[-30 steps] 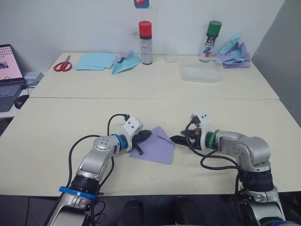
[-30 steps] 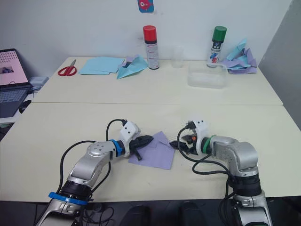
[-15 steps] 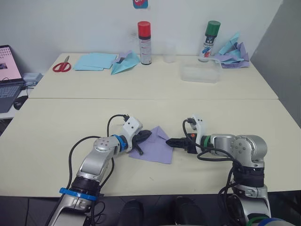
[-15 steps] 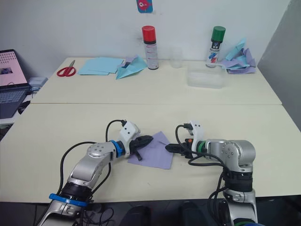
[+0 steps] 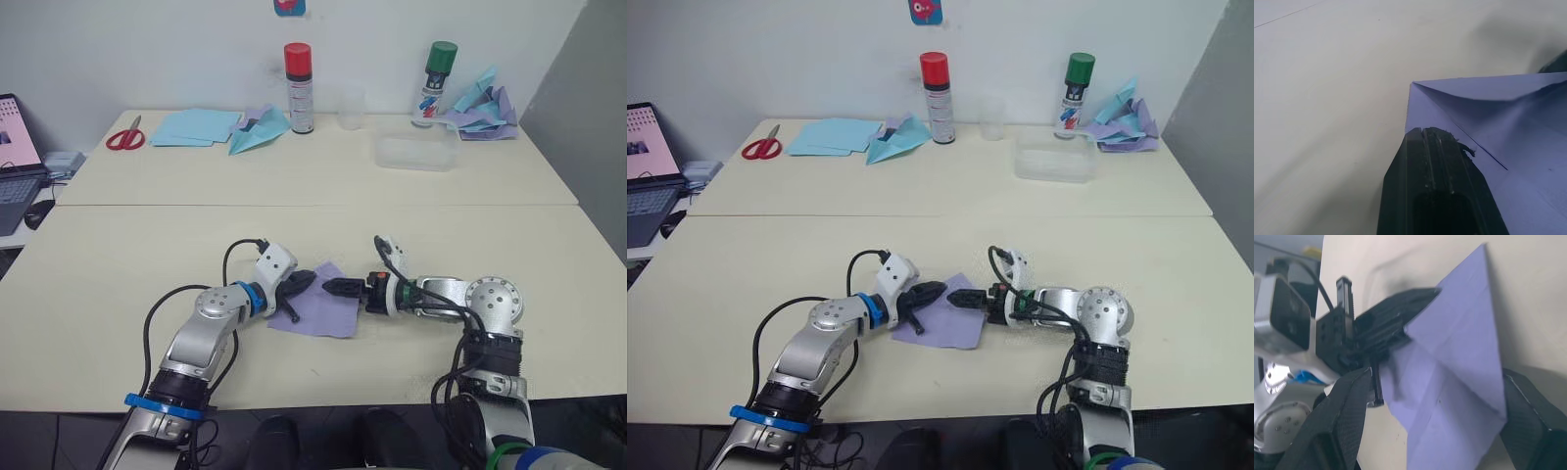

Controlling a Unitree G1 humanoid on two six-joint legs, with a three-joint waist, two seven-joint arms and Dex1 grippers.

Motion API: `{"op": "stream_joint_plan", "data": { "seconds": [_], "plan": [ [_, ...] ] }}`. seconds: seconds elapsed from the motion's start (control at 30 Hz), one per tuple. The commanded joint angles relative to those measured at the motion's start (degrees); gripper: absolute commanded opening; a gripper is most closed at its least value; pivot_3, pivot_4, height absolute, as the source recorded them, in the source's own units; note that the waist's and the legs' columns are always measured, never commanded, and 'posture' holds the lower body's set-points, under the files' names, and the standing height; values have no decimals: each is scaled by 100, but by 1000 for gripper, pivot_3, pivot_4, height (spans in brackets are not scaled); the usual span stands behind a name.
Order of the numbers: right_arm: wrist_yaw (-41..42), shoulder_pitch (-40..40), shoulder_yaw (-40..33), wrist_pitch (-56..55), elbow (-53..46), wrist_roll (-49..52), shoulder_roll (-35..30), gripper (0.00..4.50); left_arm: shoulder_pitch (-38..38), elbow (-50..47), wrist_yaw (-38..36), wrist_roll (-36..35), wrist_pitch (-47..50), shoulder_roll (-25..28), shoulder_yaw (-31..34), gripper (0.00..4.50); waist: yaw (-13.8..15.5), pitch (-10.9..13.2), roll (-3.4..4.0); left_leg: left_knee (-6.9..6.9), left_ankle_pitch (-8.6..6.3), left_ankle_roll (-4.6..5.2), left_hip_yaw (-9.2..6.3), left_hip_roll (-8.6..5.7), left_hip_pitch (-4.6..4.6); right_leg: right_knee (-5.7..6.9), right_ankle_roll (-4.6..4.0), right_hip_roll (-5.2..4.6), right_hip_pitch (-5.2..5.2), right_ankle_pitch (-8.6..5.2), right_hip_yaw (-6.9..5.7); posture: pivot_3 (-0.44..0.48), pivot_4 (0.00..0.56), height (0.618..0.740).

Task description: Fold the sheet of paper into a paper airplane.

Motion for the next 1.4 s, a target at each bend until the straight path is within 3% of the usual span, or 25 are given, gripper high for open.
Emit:
{"op": "stream_joint_plan", "data": {
  "seconds": [0.03,0.27,0.3,0.37,0.63,0.67,1.4],
  "plan": [
    [-413,-285,-406,45,120,450,106,3700,155,212,23,149,131,-5,-153,0,0,0,1,0,0,0,0,0,-5,-1,1,0,-3,0,-1,0,150,740],
    [-1018,-264,-536,45,248,797,289,3700,-42,356,21,100,162,-11,-27,0,-1,2,3,0,0,1,-4,0,-22,-11,1,1,-8,1,-19,0,150,740],
    [-1084,-239,-530,45,244,819,313,3535,-62,379,13,110,152,0,-22,0,-4,2,3,1,0,1,-4,0,-23,-11,2,1,-8,1,-18,0,150,740],
    [-1183,-217,-531,45,236,873,344,3135,-78,405,2,119,138,16,-15,0,-9,2,3,1,0,1,-5,0,-23,-12,2,1,-9,1,-19,0,150,740],
    [-1412,-197,-612,45,233,946,348,241,-10,362,-17,134,142,61,-22,0,-30,2,4,0,-1,3,-9,3,-29,-12,2,1,-15,1,-20,0,150,740],
    [-1416,-167,-575,45,217,968,331,33,-10,358,-22,135,147,61,-29,0,-30,2,4,0,-1,3,-9,3,-30,-12,2,1,-15,1,-20,0,150,740],
    [-1072,-366,-250,8,153,731,597,33,-216,249,-768,-128,314,57,-188,0,-32,4,6,-2,-8,15,-8,1,-73,-20,15,4,-50,-6,-25,0,150,740]
  ]
}}
